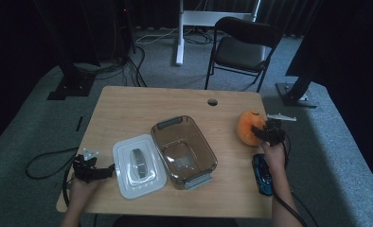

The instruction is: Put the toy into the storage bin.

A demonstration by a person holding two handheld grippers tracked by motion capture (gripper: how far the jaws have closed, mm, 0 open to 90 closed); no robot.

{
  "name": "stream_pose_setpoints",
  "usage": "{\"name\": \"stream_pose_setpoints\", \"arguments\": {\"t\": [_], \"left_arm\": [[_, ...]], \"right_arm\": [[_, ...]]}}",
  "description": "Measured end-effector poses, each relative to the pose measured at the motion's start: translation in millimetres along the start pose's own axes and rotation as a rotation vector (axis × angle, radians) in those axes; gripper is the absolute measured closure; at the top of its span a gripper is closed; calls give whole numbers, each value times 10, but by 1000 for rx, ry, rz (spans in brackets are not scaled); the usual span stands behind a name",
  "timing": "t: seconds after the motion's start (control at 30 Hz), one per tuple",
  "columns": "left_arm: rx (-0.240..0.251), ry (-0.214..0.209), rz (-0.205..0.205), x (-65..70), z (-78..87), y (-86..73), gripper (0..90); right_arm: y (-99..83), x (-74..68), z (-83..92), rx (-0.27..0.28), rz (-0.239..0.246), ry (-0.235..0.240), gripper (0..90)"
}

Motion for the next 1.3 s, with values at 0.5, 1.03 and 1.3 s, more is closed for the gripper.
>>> {"name": "stream_pose_setpoints", "arguments": {"t": [0.5,1.03,1.3], "left_arm": [[0,0,0,0,0,0,2],[1,0,2,1,-1,1,2],[1,1,0,-1,-1,1,2]], "right_arm": [[175,-217,204,29,46,49,577],[425,-507,431,77,107,99,578],[578,-724,558,116,133,137,578]]}}
Point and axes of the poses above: each handheld gripper's, and its own axes: z roughly backward along the jaws, y roughly out of its top, x roughly to its right, the point moved 9 cm from there along -z, roughly forward along the jaws, and after that the axes turned 12 degrees about x, right-handed, at the moved point
